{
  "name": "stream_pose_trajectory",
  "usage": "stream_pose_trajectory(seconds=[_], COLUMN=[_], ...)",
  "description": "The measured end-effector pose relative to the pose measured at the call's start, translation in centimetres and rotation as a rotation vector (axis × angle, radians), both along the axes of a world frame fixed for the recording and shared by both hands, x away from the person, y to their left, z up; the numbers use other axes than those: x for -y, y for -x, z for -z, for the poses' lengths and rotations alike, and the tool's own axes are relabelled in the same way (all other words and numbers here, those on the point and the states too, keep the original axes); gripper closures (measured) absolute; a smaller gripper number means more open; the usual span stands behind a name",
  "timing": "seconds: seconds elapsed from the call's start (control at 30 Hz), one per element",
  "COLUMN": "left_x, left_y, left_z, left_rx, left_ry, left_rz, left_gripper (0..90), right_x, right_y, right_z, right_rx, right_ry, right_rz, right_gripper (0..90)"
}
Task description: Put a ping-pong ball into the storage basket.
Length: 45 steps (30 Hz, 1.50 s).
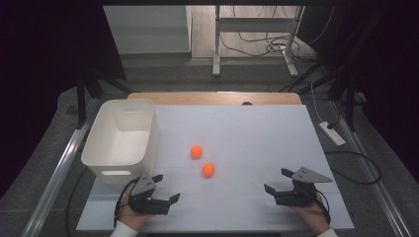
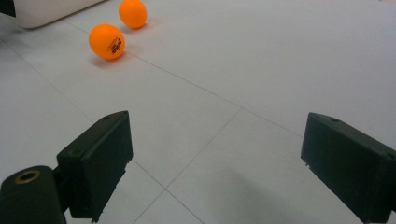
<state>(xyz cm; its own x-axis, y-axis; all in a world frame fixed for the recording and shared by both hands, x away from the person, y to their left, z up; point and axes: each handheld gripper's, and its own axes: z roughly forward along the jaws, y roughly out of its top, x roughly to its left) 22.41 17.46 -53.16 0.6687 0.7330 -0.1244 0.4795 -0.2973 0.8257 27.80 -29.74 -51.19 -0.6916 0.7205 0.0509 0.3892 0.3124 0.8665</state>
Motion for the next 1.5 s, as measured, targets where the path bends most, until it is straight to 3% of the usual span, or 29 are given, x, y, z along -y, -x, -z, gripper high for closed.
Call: stream_pose_trajectory(seconds=[0.87, 1.5], left_x=[0.0, 0.3], left_y=[0.0, 0.1], left_z=[-0.2, -1.2], left_rx=[-0.002, 0.013], left_ry=[0.007, 0.012], left_rz=[-0.005, 0.006], left_gripper=[8.8, 8.9], right_x=[-0.1, -0.2], right_y=[0.2, 0.2], right_z=[0.0, 0.0], right_rx=[-0.008, -0.005], right_ry=[-0.007, -0.012], right_rz=[-0.020, -0.031], right_gripper=[10.1, 10.3])
